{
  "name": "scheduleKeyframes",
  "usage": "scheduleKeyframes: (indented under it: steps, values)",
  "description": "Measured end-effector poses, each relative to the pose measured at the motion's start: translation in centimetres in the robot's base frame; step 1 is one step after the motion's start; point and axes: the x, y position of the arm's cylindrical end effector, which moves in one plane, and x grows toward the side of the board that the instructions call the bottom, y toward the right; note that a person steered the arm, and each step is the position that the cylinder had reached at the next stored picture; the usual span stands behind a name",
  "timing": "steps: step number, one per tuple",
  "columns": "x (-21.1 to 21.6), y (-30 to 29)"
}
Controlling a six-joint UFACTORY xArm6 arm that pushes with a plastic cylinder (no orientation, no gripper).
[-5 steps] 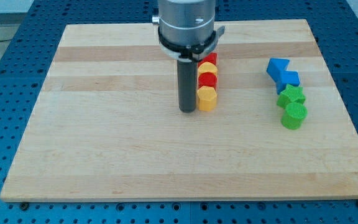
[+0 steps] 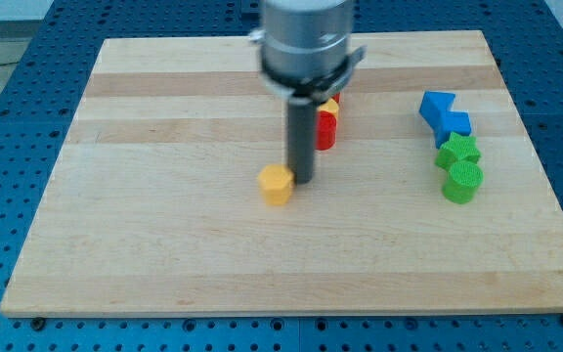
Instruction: Push the yellow heart into the yellow hexagon
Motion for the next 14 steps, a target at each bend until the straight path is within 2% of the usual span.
scheduleKeyframes:
  steps: [1, 3, 4, 5, 6, 7, 11, 14]
  values:
    - [2.9, -0.4]
    - [4.2, -4.4]
    - [1.0, 5.3]
    - [-4.4, 10.4]
    - [-10.1, 13.8]
    - [-12.6, 14.4]
    - [-12.7, -2.0]
    - [-8.6, -7.3]
